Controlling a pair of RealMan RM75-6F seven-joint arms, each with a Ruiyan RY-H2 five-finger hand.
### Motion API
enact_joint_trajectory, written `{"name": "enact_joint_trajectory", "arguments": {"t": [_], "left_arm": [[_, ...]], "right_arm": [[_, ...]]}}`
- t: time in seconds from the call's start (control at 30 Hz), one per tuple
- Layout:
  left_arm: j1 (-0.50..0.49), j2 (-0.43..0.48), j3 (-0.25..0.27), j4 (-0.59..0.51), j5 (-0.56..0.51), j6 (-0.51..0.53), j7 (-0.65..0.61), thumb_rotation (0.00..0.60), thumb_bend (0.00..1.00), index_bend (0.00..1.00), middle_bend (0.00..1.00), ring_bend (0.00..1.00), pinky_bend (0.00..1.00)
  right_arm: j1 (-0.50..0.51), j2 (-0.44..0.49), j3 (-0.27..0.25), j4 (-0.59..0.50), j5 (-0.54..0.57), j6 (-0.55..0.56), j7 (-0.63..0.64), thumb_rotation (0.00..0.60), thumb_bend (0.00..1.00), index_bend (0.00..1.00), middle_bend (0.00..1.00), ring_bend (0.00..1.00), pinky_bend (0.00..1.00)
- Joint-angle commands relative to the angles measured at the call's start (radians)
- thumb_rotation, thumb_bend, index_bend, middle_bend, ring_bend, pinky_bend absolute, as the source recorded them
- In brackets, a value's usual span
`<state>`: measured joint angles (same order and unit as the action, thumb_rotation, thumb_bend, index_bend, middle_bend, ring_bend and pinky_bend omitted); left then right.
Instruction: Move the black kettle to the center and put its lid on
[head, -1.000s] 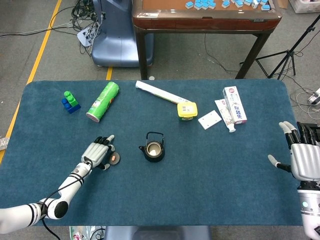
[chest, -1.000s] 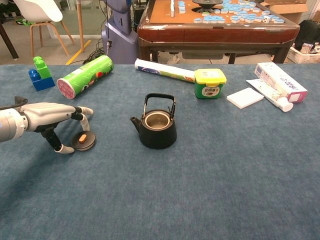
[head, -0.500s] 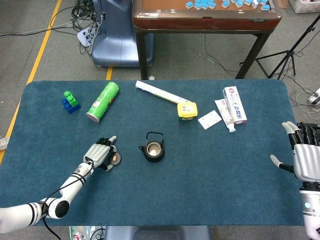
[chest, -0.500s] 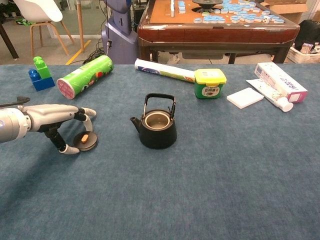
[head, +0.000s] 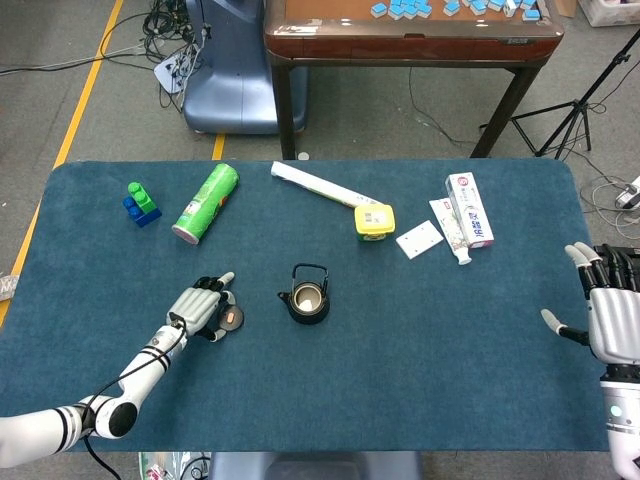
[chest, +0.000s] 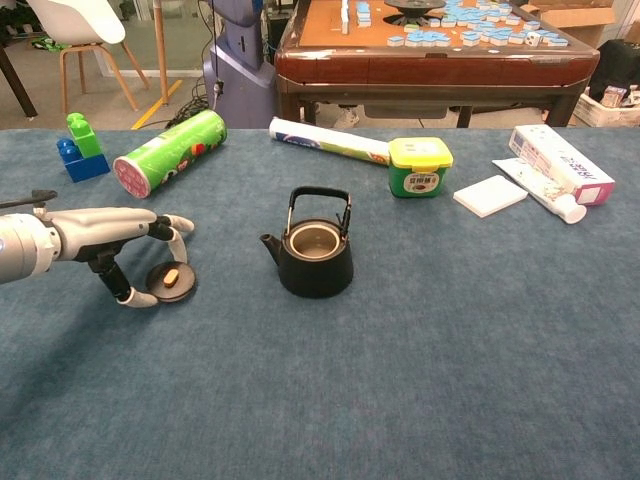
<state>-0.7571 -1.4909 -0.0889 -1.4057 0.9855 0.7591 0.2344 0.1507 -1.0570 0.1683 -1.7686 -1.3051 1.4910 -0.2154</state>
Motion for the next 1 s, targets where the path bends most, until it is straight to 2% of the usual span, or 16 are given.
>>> {"name": "enact_joint_trajectory", "arguments": {"t": [0.03, 0.53, 0.8, 1.0], "left_arm": [[0.009, 0.01, -0.003, -0.007, 0.019, 0.01, -0.022, 0.6, 0.28, 0.46, 0.01, 0.0, 0.0], [0.028, 0.058, -0.025, -0.041, 0.071, 0.013, -0.126, 0.6, 0.28, 0.47, 0.02, 0.0, 0.0], [0.018, 0.143, -0.084, -0.162, 0.084, 0.006, -0.209, 0.6, 0.28, 0.47, 0.02, 0.0, 0.0], [-0.014, 0.172, -0.124, -0.229, 0.084, -0.009, -0.232, 0.6, 0.29, 0.48, 0.02, 0.0, 0.0]], "right_arm": [[0.0, -0.001, 0.001, 0.0, 0.0, -0.001, 0.001, 0.6, 0.18, 0.15, 0.16, 0.0, 0.0], [0.001, 0.0, 0.006, -0.003, 0.002, -0.009, -0.005, 0.6, 0.18, 0.15, 0.16, 0.0, 0.0], [0.006, -0.004, 0.01, 0.0, 0.008, -0.019, -0.008, 0.6, 0.18, 0.15, 0.16, 0.0, 0.0], [0.008, -0.006, 0.011, 0.002, 0.012, -0.023, -0.012, 0.6, 0.18, 0.15, 0.16, 0.0, 0.0]]}}
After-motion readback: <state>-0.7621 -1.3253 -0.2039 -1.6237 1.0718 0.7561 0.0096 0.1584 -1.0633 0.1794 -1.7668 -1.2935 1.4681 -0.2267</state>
